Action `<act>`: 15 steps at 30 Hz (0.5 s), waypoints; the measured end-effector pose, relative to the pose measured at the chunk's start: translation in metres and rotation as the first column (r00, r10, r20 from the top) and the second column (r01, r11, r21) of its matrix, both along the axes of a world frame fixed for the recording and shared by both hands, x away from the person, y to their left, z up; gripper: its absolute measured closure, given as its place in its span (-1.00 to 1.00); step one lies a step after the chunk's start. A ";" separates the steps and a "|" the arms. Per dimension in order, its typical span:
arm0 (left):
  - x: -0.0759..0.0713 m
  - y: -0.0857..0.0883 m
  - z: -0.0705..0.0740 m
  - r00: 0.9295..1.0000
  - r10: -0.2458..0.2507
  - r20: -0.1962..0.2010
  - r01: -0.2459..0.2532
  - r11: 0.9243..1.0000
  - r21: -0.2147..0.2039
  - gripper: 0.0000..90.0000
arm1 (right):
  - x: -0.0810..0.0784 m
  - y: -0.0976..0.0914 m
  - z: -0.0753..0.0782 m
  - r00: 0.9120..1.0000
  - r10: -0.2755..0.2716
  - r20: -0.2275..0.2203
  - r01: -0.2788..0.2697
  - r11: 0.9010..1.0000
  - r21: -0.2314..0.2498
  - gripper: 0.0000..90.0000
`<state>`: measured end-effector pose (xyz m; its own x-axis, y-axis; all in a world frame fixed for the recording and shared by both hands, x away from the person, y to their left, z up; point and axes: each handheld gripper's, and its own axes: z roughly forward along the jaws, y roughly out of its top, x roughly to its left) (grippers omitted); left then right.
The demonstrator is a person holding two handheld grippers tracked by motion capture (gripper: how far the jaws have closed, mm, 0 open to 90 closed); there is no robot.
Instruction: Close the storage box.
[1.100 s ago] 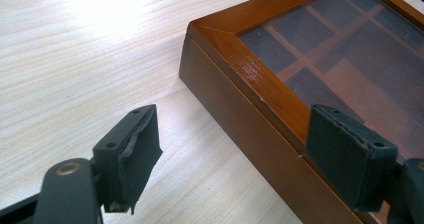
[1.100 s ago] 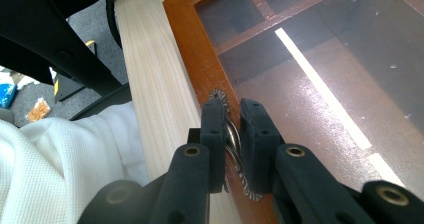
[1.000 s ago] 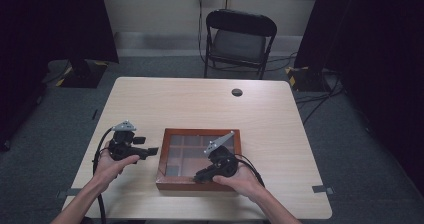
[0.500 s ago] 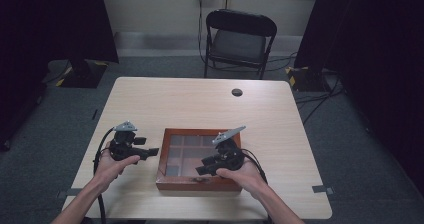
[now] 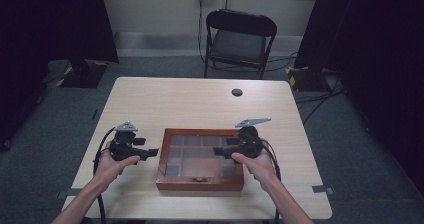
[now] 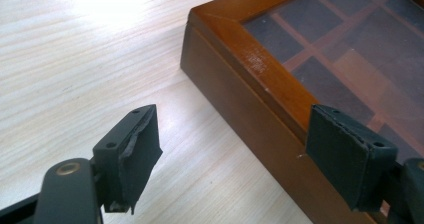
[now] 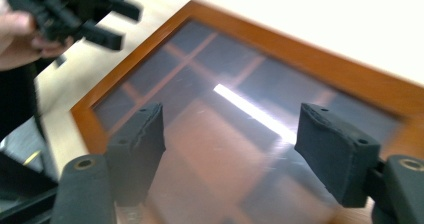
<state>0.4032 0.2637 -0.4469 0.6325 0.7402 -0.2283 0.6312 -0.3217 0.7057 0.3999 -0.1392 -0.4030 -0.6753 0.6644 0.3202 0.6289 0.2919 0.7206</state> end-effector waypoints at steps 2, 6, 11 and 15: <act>0.000 0.000 -0.002 1.000 0.016 -0.012 -0.016 1.000 0.011 -0.51 | 0.001 -0.009 0.001 0.999 -0.041 0.015 0.041 0.999 -0.008 -0.52; 0.001 0.000 -0.004 1.000 0.010 -0.024 -0.009 1.000 0.030 -0.51 | 0.004 -0.030 0.000 0.993 -0.117 0.029 0.117 0.993 -0.018 -0.64; 0.001 0.005 -0.005 0.999 0.004 -0.032 -0.001 0.998 0.067 -0.51 | 0.004 -0.050 -0.006 0.979 -0.200 0.038 0.202 0.977 -0.072 -0.67; -0.002 0.016 -0.009 0.999 0.029 -0.034 -0.026 0.995 0.094 -0.51 | 0.001 -0.066 -0.010 0.963 -0.270 0.006 0.270 0.958 -0.095 -0.67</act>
<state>0.4009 0.2792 -0.4556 0.6041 0.7765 -0.1792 0.6649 -0.3672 0.6505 0.4012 -0.2051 -0.4134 -0.4647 0.8489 0.2518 0.6984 0.1765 0.6936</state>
